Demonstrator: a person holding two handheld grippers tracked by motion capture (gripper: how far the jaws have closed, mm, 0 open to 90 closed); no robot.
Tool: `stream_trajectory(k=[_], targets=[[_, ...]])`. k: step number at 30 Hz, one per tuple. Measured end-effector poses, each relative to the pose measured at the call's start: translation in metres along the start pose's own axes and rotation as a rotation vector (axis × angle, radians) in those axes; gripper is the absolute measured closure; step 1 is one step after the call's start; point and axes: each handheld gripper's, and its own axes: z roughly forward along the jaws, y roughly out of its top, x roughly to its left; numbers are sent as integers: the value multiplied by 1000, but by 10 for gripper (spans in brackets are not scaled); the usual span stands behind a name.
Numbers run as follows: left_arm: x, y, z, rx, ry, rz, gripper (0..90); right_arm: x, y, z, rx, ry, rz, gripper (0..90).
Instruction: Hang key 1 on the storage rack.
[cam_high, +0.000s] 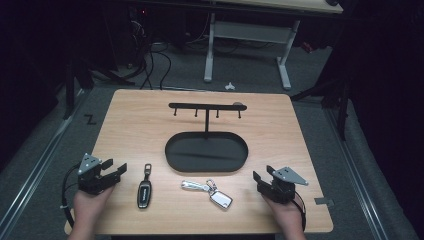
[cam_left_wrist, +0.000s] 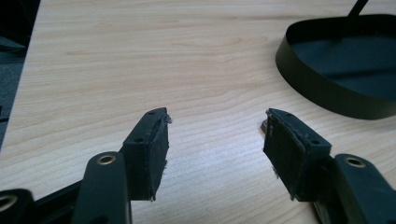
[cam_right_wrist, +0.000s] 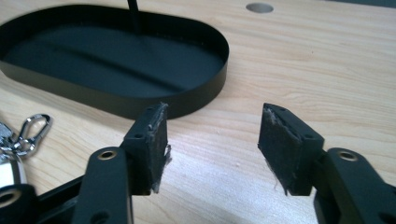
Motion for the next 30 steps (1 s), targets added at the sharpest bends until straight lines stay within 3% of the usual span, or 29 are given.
stream_trajectory(k=[10, 18, 24, 30], targets=[[0, -1, 5, 11, 0, -5, 401, 5, -2, 0, 13, 9, -36, 398], [-3, -1, 7, 27, -25, -4, 402, 10, -3, 2, 31, 24, -33, 394], [-24, 1, 11, 73, -96, 37, 399, 13, -4, 5, 43, 32, -45, 398], [-52, -1, 20, 179, -149, 79, 461, 14, -3, 8, 51, 39, -52, 407]])
